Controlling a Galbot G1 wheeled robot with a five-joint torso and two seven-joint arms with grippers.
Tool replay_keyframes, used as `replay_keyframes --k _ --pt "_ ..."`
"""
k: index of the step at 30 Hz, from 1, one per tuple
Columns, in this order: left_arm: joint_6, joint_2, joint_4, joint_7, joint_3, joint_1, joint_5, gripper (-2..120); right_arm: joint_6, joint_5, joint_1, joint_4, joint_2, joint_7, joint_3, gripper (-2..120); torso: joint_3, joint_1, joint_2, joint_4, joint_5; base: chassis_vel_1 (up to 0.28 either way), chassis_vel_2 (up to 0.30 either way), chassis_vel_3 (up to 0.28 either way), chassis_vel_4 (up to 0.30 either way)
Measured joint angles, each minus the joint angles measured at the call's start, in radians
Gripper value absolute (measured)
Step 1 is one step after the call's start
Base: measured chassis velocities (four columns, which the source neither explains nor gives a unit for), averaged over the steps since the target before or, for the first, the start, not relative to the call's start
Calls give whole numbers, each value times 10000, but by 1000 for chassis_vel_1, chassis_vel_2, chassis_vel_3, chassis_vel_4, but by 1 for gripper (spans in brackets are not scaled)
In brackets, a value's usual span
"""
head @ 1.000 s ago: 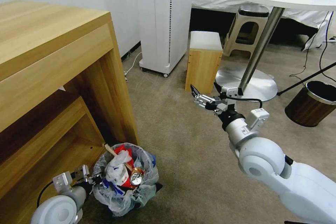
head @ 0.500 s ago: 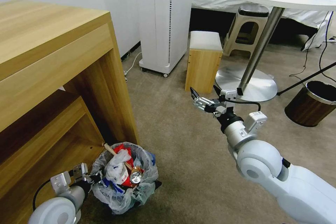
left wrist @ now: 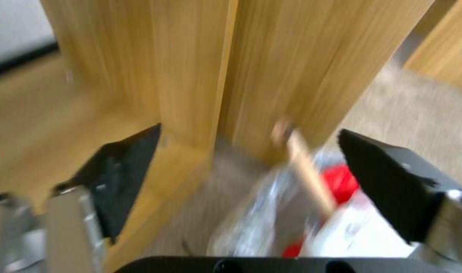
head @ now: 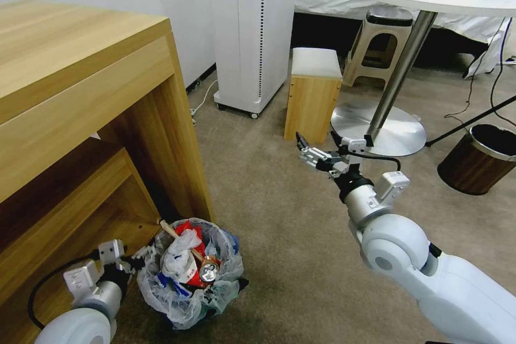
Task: Pick up the trash bin and place the garbage on the floor into it.
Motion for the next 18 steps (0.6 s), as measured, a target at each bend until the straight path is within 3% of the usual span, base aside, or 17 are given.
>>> replay_keyframes --k 6,7,9,10,18 --pt "-408 -629 -704 299 97 257 949 100 826 -1109 -1397 -104 369 -616 2161 100 -1 -1 0 2 -2 0 0 0 0" --pt "-408 -629 -704 299 97 257 949 100 826 -1109 -1397 -104 369 -616 2161 100 -1 -1 0 2 -2 0 0 0 0" --pt "-511 -830 -1044 369 123 359 1163 100 1268 -1679 -2757 20 725 -1081 3859 100 -1 0 0 -2 0 0 0 0 0" --pt "-559 -858 -1116 408 134 408 1236 100 1337 -1764 -3055 61 826 -1166 4194 100 -2 -1 0 -2 -2 0 0 0 0" --pt "-899 -893 -1379 662 241 788 1756 100 1904 -2726 -4920 230 1621 -1453 5793 100 -2 -1 0 -2 -4 0 0 0 0"
